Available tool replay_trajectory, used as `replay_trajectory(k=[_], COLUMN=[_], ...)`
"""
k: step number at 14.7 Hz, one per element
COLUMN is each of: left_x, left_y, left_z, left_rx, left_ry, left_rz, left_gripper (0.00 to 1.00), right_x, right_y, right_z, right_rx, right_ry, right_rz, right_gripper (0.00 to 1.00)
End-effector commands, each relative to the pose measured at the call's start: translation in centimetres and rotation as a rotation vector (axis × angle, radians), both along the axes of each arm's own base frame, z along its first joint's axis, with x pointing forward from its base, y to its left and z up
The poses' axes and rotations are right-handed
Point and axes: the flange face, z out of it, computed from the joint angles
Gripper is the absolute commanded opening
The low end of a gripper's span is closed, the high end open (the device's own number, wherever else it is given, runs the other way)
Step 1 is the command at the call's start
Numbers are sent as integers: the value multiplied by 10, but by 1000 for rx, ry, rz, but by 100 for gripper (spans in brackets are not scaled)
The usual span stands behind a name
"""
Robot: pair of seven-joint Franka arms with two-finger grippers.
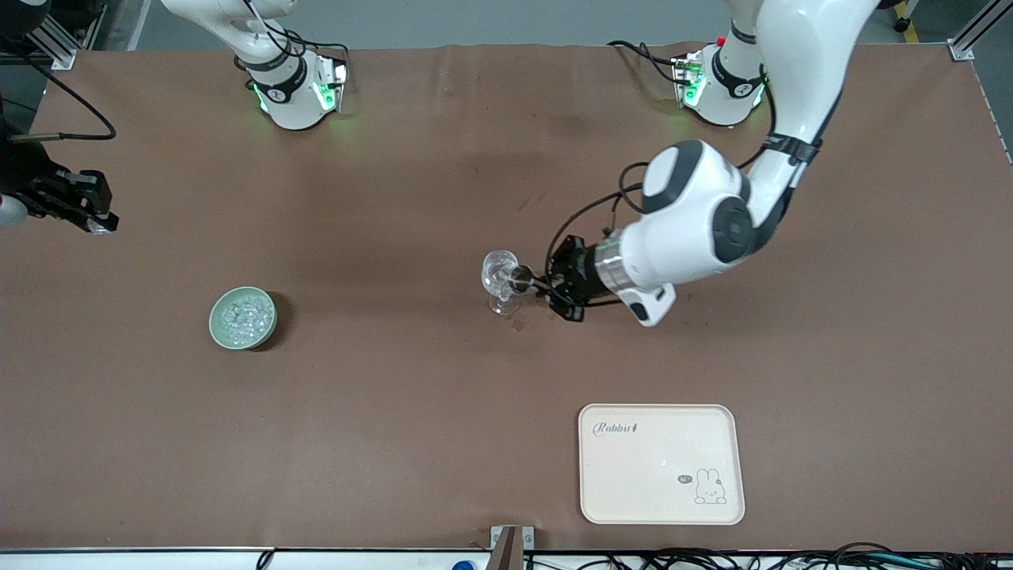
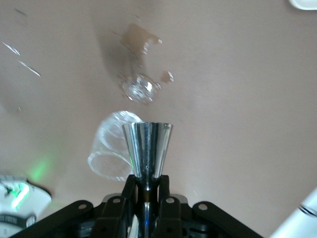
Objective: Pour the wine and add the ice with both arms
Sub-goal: 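Move the jigger to the tray while the right gripper brings ice over the glass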
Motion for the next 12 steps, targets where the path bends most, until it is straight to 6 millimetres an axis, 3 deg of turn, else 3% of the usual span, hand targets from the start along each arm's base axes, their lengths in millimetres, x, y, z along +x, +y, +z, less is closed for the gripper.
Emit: replay_trajectory(k=[1, 3, 6, 9, 10, 12], left_x=[40, 74, 116, 139, 146, 152], left_y=[44, 82, 140, 195, 216, 228], left_z=[8, 0, -22, -51, -75, -107], left_rx=[-139, -229, -337, -405, -420, -464], left_ry=[-21, -42, -106, -157, -160, -203], left_rz=[35, 81, 130, 220, 257, 276], left_gripper=[0, 0, 0, 0, 1, 1], right_x=[-2, 0, 16, 27, 30, 35], right_y=[10, 22, 64, 133, 156, 207], right_z=[8, 4, 1, -8, -16, -31], right_rx=[8, 13, 20, 30, 32, 31], right_ry=[-8, -4, -6, 3, 15, 30], right_rz=[2, -22, -59, -126, -147, -189], right_gripper=[4, 4, 4, 3, 3, 3])
